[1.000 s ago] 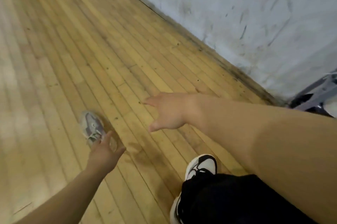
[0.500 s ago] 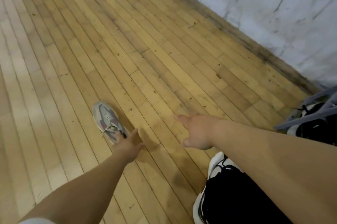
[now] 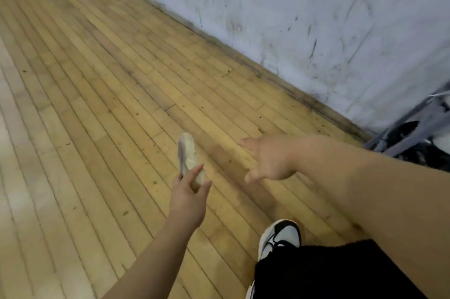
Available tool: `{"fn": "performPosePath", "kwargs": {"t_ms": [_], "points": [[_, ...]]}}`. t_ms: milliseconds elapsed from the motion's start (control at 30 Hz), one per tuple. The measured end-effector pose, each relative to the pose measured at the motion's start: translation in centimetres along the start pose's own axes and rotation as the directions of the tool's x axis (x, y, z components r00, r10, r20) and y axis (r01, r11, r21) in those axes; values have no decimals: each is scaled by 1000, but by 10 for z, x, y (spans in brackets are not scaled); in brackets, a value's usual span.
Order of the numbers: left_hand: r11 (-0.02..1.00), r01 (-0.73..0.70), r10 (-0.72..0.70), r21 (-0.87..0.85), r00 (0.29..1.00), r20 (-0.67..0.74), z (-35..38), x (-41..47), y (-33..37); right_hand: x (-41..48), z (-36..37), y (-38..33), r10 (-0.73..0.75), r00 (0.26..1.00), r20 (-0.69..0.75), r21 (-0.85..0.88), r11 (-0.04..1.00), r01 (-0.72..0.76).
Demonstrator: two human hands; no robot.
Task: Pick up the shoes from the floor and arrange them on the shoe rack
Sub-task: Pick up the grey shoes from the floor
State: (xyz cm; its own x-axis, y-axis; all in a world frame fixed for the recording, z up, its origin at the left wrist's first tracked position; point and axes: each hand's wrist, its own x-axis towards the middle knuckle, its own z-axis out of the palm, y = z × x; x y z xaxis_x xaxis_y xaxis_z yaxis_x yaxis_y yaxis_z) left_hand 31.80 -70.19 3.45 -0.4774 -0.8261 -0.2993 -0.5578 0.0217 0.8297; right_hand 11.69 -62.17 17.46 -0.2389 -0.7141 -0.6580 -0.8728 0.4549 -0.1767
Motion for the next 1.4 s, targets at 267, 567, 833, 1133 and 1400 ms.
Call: {"fn": "performPosePath", "kwargs": {"t_ms": [267, 567, 833, 1133, 1400], "points": [[647, -731, 761, -218, 604, 235, 16, -110, 236, -288, -34, 79, 255, 686, -681, 332, 943, -21], [-66, -953, 683, -296, -260, 682, 149, -357, 365, -574, 209, 123, 781, 4, -625, 770, 617, -160], [-204, -793, 112, -575, -602, 791, 336, -603, 294, -658, 566, 94, 955, -203, 214, 950, -252, -185], [-331, -667, -421, -668, -528, 737, 419, -698, 183, -563, 817, 0, 514, -135, 847, 504, -857, -104], [-243, -717, -421, -653, -529, 737, 448, -708, 174, -509, 855, -21, 368, -128, 921, 384, -911, 151]]}}
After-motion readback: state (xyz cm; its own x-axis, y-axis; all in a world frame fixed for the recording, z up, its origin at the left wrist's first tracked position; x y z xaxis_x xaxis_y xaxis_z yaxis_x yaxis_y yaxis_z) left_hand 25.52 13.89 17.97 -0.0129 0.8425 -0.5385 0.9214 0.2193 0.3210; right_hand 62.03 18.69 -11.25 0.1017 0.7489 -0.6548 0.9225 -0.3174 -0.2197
